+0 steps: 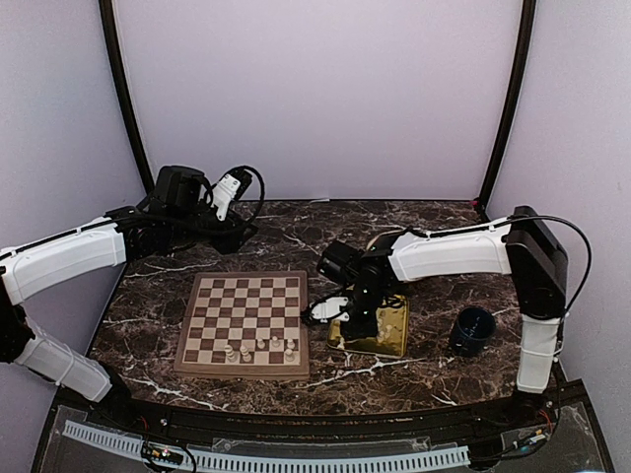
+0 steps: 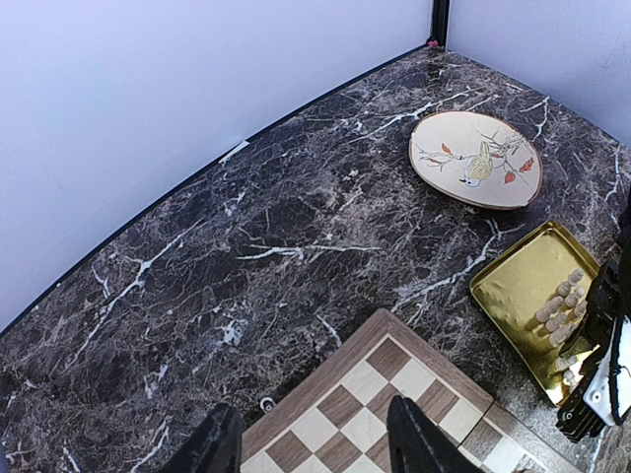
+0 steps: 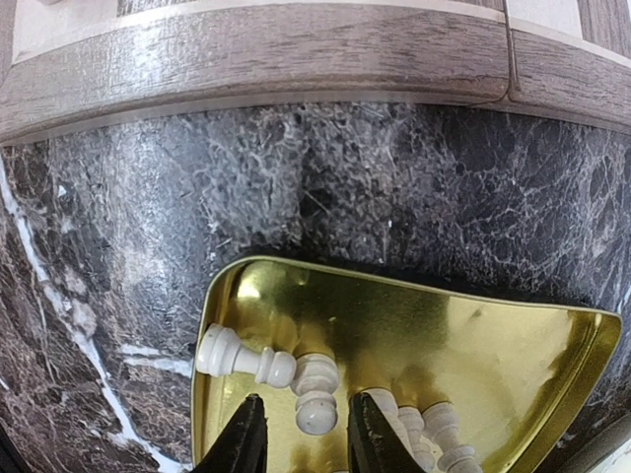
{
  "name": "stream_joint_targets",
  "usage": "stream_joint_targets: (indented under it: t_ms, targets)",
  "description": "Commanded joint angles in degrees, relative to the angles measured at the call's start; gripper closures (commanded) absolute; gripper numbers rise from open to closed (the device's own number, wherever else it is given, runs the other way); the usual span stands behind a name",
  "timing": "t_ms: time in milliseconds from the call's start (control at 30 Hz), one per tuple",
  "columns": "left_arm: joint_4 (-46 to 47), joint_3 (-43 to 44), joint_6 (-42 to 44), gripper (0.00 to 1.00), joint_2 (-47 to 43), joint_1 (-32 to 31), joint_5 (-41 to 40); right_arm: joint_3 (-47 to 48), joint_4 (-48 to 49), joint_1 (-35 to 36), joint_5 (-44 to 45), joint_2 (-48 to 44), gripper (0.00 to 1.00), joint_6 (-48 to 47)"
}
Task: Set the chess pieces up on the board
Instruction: Pick up the pawn from the storage box.
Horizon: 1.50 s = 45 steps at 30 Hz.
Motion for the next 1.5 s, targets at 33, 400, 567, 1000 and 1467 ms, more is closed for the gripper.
stream_joint_targets:
  t_ms: [33,400,567,1000,1467]
  targets:
    - [-0.5,-0.09,0.4,0.47,-0.36,0.02,1.07,1.51,1.45,0.2,1.42,0.43,0.7,0.05]
    - [-0.61,0.05,0.31,0.47,-0.1,0.02,1.77,3.27,0.14,-0.45,-1.1,2.6,0.86,-0.15]
    - [-0.68,0.07,0.27,0.47,-0.09,0.02,1.99,4.07,-0.29,-0.93,-1.17,2.34,0.92,0.08]
    - [-0.95,0.2,0.22,0.47,0.5,0.02,2.72,8.33,-5.1,-4.9,-11.89,2.29,0.93,1.56]
    - [-0.77,0.34,-1.9,0.47,-0.8,0.02,-2.52,22.59,-6.12,-0.32,-6.68,5.46,0.92,1.86]
